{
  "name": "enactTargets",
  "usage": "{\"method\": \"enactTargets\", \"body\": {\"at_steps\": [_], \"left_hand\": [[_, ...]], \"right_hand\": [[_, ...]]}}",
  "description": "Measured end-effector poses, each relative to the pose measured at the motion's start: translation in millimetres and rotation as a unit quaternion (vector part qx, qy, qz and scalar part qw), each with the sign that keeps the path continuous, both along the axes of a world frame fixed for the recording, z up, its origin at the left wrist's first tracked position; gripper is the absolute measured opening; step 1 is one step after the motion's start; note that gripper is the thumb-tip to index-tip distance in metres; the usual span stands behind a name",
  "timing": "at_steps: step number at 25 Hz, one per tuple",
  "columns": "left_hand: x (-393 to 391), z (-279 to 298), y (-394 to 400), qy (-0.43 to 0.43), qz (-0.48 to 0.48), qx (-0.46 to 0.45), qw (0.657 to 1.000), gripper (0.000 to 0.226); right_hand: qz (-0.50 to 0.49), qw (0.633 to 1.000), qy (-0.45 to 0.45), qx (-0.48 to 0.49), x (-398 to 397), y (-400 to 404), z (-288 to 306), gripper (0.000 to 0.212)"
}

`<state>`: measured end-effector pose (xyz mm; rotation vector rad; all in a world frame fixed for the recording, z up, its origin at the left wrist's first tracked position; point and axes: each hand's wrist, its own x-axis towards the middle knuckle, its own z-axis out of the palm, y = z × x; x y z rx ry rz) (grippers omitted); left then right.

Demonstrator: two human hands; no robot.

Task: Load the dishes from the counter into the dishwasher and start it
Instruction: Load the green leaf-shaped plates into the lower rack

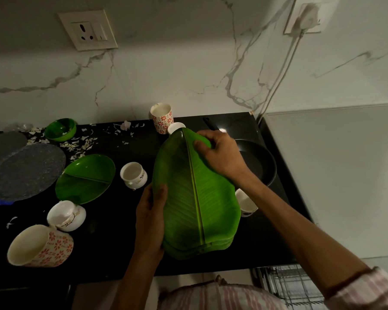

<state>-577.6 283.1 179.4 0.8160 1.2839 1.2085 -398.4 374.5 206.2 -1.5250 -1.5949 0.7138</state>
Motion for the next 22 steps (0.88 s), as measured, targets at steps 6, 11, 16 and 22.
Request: {"method": "enactTargets", "body": {"at_steps": [6,11,16,22], "left_hand": [[22.0,-3.1,1.4,-0.026,0.022,-0.013,0.999,0.032],[39.2,-3.5,-2.3,-0.038,0.043,-0.03,0.998,0.036],[47.5,-9.8,-12.8,0.004,0.029,-0.035,0.999,0.046],[49.2,-15.0,-27.7,0.054,-0.057,-0.006,0.997,0.058]], "right_hand": [[0.05,0.965,0.196,-0.169,29.6,-32.4,-0.3,0.023],[0.052,0.932,0.293,-0.207,39.3,-66.1,-13.4,0.031],[0.032,0.932,0.313,-0.18,45.7,-81.8,-19.0,0.034],[-0.029,0.979,0.172,-0.102,44.5,-107.6,-6.9,0.042]]}}
